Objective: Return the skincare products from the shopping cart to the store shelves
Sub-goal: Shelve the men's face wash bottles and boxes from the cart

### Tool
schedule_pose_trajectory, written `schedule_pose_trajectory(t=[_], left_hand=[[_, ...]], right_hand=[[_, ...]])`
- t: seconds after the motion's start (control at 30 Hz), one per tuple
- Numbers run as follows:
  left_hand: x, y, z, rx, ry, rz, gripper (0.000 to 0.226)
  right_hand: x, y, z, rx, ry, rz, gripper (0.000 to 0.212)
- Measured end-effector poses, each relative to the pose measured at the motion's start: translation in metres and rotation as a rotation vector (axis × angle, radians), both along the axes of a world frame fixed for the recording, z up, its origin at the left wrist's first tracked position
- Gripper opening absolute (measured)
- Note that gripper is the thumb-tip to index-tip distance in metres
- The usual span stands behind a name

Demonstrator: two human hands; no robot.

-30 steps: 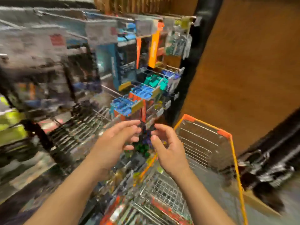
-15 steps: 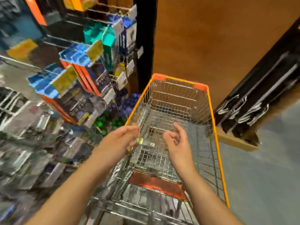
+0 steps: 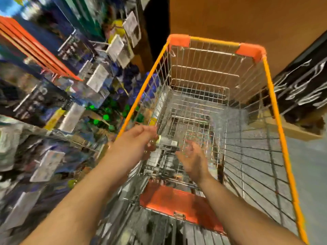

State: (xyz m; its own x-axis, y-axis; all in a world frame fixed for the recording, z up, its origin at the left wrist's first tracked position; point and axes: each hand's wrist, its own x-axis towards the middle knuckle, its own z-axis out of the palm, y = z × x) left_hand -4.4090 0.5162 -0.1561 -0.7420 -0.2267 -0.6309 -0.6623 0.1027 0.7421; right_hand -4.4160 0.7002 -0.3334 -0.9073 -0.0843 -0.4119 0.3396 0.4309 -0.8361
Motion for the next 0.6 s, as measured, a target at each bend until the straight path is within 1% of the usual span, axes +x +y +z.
schedule_pose_trajectory(t=[0.1, 0.17, 0.23, 0.27, 0.33, 0.37, 0.47, 0.53, 0.6], left_hand=[[-0.005, -0.002, -0.026, -0.017, -0.047, -0.016, 0.018], [-0.008, -0.004, -0.041, -0.027, -0.073, -0.034, 0.02], [-0.013, -0.006, -0.056, -0.022, -0.104, -0.044, 0.021], [-0.014, -0.006, -0.062, -0.019, -0.11, -0.041, 0.021], [-0.019, -0.007, -0.073, -0.024, -0.105, -0.031, 0.019], [-0.021, -0.007, -0.078, -0.031, -0.102, -0.033, 0.018], [-0.024, -0.006, -0.088, -0.042, -0.094, -0.034, 0.016], [-0.025, -0.006, -0.092, -0.045, -0.091, -0.041, 0.015], [-0.025, -0.005, -0.094, -0.057, -0.083, -0.066, 0.014]], right_hand=[[-0.004, -0.004, -0.036, 0.172, 0.014, 0.095, 0.063], [-0.011, -0.006, -0.056, 0.212, -0.015, 0.124, 0.064], [-0.022, -0.009, -0.076, 0.224, -0.04, 0.131, 0.069], [-0.028, -0.012, -0.089, 0.261, -0.031, 0.133, 0.072], [-0.043, -0.018, -0.111, 0.412, -0.011, 0.19, 0.074], [-0.05, -0.021, -0.119, 0.465, -0.031, 0.219, 0.076], [-0.06, -0.028, -0.144, 0.524, -0.097, 0.272, 0.082], [-0.061, -0.03, -0.153, 0.55, -0.064, 0.302, 0.081], [-0.062, -0.032, -0.155, 0.564, -0.061, 0.303, 0.076]])
